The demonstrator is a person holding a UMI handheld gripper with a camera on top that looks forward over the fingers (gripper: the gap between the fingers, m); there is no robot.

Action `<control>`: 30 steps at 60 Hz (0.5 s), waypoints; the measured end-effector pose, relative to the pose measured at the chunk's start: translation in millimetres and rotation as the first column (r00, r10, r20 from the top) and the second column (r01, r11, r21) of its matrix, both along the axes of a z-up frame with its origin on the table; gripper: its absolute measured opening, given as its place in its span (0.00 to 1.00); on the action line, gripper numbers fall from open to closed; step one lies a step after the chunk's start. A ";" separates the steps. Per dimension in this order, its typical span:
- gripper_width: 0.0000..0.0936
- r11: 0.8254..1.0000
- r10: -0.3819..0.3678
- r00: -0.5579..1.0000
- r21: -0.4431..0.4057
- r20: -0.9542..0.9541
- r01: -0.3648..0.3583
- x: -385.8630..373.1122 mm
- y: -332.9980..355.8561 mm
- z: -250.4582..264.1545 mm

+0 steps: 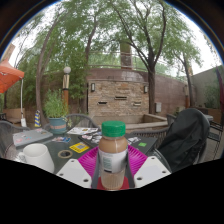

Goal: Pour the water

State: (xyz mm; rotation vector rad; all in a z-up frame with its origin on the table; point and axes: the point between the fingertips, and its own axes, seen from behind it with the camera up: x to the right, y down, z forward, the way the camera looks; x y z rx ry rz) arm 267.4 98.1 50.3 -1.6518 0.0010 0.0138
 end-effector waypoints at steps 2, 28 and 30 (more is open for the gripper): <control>0.51 1.000 0.008 1.000 0.002 0.000 -0.008 -1.9 -1.3 0.3; 0.90 0.996 0.020 1.000 -0.089 -0.016 -0.021 -11.3 -39.2 -4.0; 0.90 0.996 0.020 1.000 -0.086 -0.015 -0.022 -12.2 -41.9 -4.1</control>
